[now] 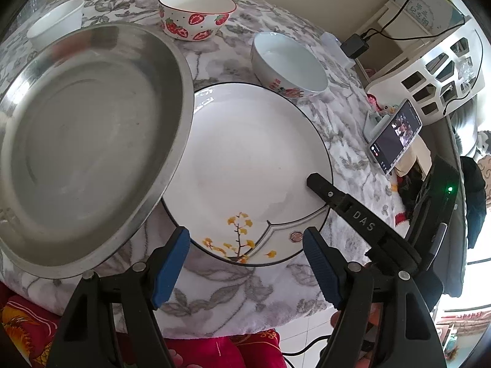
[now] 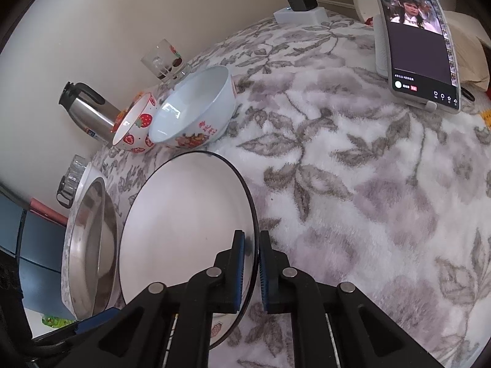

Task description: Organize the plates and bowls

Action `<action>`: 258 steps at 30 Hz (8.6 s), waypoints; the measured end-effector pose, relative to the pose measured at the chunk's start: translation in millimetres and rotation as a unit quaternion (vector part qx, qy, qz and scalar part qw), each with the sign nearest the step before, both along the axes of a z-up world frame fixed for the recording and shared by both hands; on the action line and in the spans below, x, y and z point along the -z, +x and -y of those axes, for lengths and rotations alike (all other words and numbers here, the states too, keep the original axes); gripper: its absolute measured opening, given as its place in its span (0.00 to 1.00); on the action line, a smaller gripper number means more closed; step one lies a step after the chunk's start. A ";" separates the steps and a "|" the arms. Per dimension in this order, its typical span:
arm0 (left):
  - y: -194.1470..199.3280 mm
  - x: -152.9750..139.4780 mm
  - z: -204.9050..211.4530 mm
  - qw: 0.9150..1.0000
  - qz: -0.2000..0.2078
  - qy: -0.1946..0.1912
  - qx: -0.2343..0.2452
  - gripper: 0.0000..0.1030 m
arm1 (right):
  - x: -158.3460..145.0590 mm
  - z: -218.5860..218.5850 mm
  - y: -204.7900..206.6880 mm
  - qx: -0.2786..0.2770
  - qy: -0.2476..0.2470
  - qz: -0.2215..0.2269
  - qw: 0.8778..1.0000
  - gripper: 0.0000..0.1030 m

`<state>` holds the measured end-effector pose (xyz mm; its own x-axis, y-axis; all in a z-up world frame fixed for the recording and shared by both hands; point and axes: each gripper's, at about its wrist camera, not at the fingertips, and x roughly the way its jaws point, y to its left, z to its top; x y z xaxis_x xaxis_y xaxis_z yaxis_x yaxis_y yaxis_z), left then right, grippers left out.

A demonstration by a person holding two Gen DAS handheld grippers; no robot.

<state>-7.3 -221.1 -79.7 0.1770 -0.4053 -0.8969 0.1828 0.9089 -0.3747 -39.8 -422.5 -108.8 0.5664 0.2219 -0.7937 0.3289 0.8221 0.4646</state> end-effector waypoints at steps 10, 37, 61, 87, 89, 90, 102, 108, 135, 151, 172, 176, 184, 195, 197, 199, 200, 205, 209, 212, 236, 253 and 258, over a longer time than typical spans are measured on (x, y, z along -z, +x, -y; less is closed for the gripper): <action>2.6 7.4 1.3 1.000 -0.012 0.006 0.003 0.74 | -3.1 32.8 -5.5 0.027 0.002 -0.001 1.000 0.08; 30.5 41.0 21.9 0.999 -0.001 0.042 -0.010 0.24 | 2.4 47.1 -11.5 0.033 0.014 0.001 0.999 0.09; 33.1 39.3 24.6 1.000 0.012 0.011 0.007 0.24 | 0.9 56.4 -21.9 0.051 0.009 -0.003 0.999 0.09; 16.3 -16.2 23.6 0.992 0.113 -0.022 0.052 0.22 | -50.7 51.5 -42.6 0.057 -0.042 0.008 0.997 0.09; 15.8 -22.1 21.2 0.991 0.119 -0.027 0.051 0.22 | -59.7 48.0 -42.6 0.059 -0.047 0.014 0.997 0.09; 15.6 -27.7 18.1 0.990 0.124 -0.031 0.051 0.22 | -65.5 45.2 -42.9 0.059 -0.051 0.017 0.997 0.09; 25.2 -97.3 -44.6 0.977 0.195 -0.083 0.013 0.22 | -145.5 -11.4 -21.4 0.038 -0.088 0.083 0.992 0.09; 35.7 -121.7 -92.0 0.968 0.232 -0.095 -0.023 0.22 | -167.3 -53.1 3.8 0.005 -0.086 0.105 0.991 0.10; 69.9 -76.3 -254.2 0.963 0.147 -0.120 -0.190 0.22 | -120.5 -205.9 64.5 -0.080 -0.071 0.075 0.991 0.10; 89.1 -25.7 -237.9 0.983 0.049 -0.075 -0.163 0.22 | -79.5 -199.6 72.0 -0.067 -0.087 0.028 0.994 0.10; 99.5 1.8 -229.6 0.988 0.010 -0.018 -0.151 0.22 | -56.2 -200.5 79.2 -0.076 -0.108 0.004 0.991 0.10; 100.4 6.8 -228.9 0.989 -0.001 -0.015 -0.149 0.22 | -52.4 -200.6 79.7 -0.076 -0.110 -0.003 0.991 0.10; 100.6 9.9 -224.6 0.990 -0.005 -0.003 -0.140 0.22 | -50.4 -199.1 80.5 -0.076 -0.116 -0.007 0.990 0.10; 93.8 10.1 -215.1 0.993 -0.007 0.020 -0.115 0.22 | -51.8 -198.4 76.8 -0.074 -0.123 -0.015 0.989 0.10; 92.0 9.6 -214.8 0.993 -0.008 0.023 -0.112 0.22 | -51.8 -199.1 75.7 -0.076 -0.127 -0.018 0.989 0.10; 90.4 9.8 -215.0 0.993 -0.011 0.022 -0.113 0.22 | -52.0 -199.7 74.4 -0.077 -0.129 -0.019 0.988 0.10; 89.9 9.9 -214.6 0.993 -0.012 0.021 -0.113 0.22 | -52.0 -200.0 74.4 -0.078 -0.131 -0.020 0.988 0.10; 89.8 9.6 -217.6 0.993 -0.015 0.015 -0.117 0.25 | -51.5 -199.1 73.8 -0.076 -0.128 -0.019 0.989 0.10; 89.8 9.6 -218.9 0.993 -0.019 0.012 -0.118 0.26 | -51.7 -199.3 73.7 -0.076 -0.124 -0.017 0.989 0.13; 89.7 9.1 -219.2 0.993 -0.022 0.007 -0.120 0.28 | -52.0 -198.3 73.6 -0.074 -0.119 -0.018 0.990 0.13; 84.3 -36.0 -224.7 0.986 0.090 0.020 -0.138 0.52 | -75.2 -197.3 67.3 -0.059 -0.139 0.027 0.988 0.13; 87.8 -24.0 -235.6 0.977 0.079 0.101 -0.173 0.84 | -80.4 -216.7 68.2 -0.085 -0.178 0.047 0.979 0.69; 89.2 -20.1 -236.1 0.974 0.074 0.124 -0.173 0.89 | -76.1 -212.8 69.1 -0.078 -0.178 0.036 0.980 0.77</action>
<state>81.9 15.0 -59.5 0.4000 -0.0726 -0.9136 -0.1145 0.9851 -0.1284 29.3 -209.7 -32.7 0.6053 0.0261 -0.7956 0.1634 0.9741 0.1563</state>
